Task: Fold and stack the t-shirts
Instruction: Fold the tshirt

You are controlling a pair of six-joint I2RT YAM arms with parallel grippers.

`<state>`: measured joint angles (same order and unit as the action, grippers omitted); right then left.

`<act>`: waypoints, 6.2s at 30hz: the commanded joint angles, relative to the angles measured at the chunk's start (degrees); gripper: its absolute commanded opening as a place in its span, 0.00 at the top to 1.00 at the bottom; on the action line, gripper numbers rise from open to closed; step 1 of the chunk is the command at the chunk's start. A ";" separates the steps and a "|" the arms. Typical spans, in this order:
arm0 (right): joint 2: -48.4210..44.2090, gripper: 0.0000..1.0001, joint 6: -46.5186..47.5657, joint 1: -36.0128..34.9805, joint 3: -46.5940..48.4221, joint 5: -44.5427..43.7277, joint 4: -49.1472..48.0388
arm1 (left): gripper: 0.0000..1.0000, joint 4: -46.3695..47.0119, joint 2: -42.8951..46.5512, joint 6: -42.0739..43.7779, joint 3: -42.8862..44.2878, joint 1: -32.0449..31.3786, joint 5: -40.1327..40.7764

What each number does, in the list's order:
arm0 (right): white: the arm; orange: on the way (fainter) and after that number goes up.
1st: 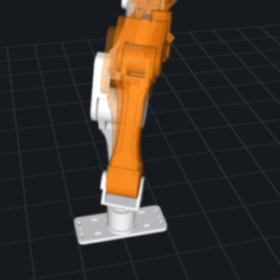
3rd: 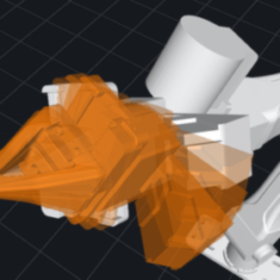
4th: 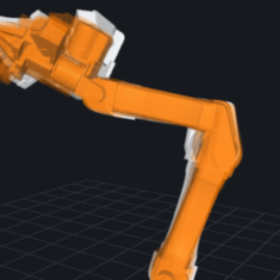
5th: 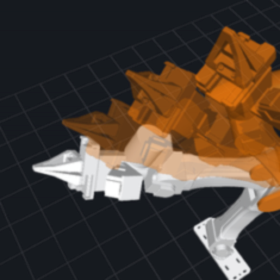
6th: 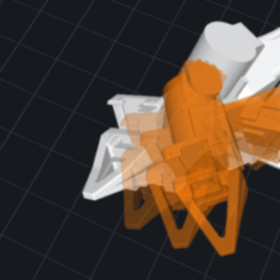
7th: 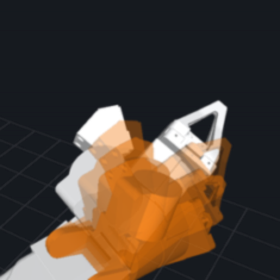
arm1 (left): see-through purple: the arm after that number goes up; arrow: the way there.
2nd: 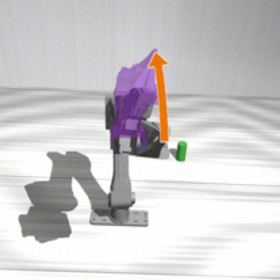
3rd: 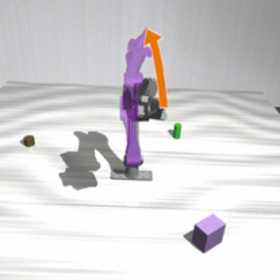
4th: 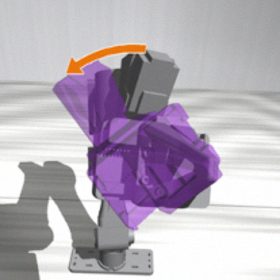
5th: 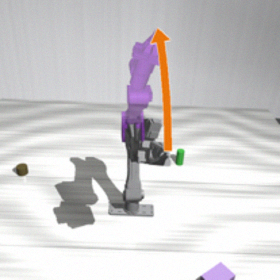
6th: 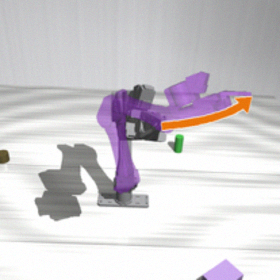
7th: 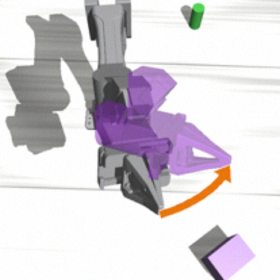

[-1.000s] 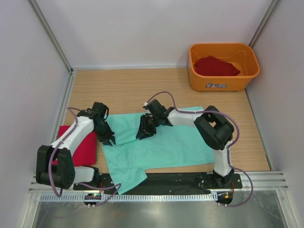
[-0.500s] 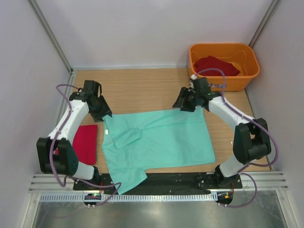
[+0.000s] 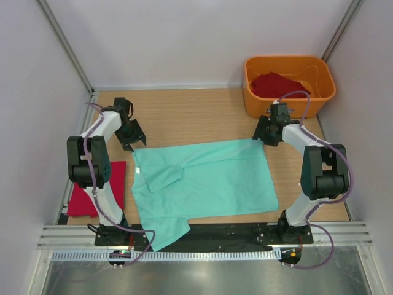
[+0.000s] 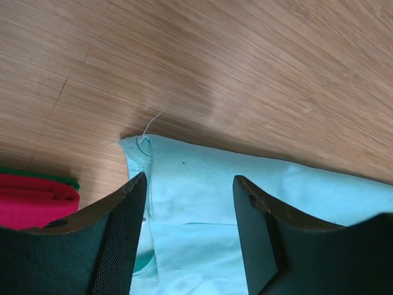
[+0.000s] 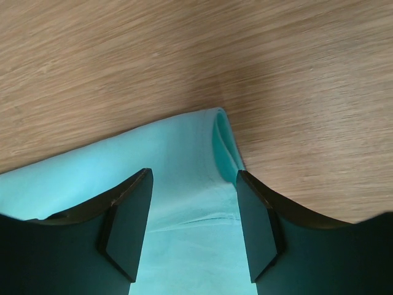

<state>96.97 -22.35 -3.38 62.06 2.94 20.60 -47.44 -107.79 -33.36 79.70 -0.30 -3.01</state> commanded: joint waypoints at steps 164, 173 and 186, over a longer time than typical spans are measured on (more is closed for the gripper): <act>7.61 0.99 -3.94 5.05 -1.09 -2.76 -16.67 | 1.00 1.92 -16.22 1.82 15.64 1.61 0.99; 11.68 0.44 0.55 3.38 18.44 -14.62 9.34 | 0.37 -0.37 -8.97 1.90 15.95 0.91 2.38; -23.71 0.38 -5.15 -5.06 -6.58 -8.23 18.51 | 0.43 -6.78 33.92 -7.75 -21.85 -10.42 7.48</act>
<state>79.99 -25.28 -7.77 61.30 -8.56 35.81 -49.82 -79.64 -36.12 63.29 -8.12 1.45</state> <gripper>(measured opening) 0.621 0.576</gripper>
